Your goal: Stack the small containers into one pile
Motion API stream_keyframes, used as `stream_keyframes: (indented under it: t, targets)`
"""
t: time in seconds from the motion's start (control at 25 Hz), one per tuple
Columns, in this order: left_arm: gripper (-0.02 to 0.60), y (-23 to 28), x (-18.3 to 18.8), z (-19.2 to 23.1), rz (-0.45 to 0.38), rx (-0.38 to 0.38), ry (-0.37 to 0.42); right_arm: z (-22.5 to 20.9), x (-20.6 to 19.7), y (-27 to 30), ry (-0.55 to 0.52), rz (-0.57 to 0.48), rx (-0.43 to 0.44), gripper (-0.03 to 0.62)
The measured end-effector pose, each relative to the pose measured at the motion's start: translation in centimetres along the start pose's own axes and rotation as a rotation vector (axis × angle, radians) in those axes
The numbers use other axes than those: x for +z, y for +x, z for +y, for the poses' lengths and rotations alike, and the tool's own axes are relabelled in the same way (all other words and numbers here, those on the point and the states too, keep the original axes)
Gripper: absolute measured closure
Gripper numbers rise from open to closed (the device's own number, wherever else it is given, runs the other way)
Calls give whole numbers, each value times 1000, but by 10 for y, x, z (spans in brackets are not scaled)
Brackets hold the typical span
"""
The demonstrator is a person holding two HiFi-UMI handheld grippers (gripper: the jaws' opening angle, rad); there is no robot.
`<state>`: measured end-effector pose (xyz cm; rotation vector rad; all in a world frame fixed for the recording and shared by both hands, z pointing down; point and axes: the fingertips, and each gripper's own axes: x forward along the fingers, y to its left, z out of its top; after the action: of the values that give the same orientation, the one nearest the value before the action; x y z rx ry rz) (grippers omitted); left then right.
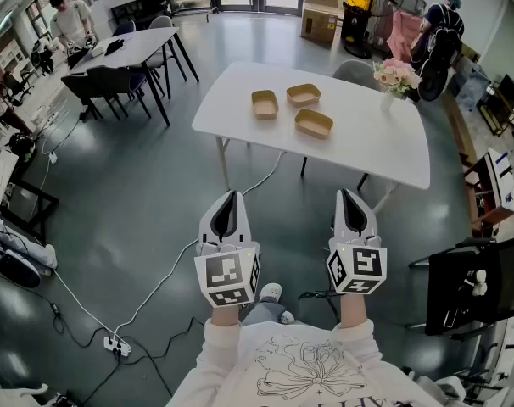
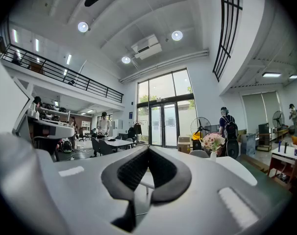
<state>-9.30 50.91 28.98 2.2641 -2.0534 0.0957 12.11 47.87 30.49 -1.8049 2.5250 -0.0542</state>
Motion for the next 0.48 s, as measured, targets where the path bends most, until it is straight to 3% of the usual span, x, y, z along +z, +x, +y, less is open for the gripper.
stream_keyframes:
  t: [0.48]
  targets:
    - [575,26,1,3,6,-19,8,-6,-8,25,20,16,-8,583]
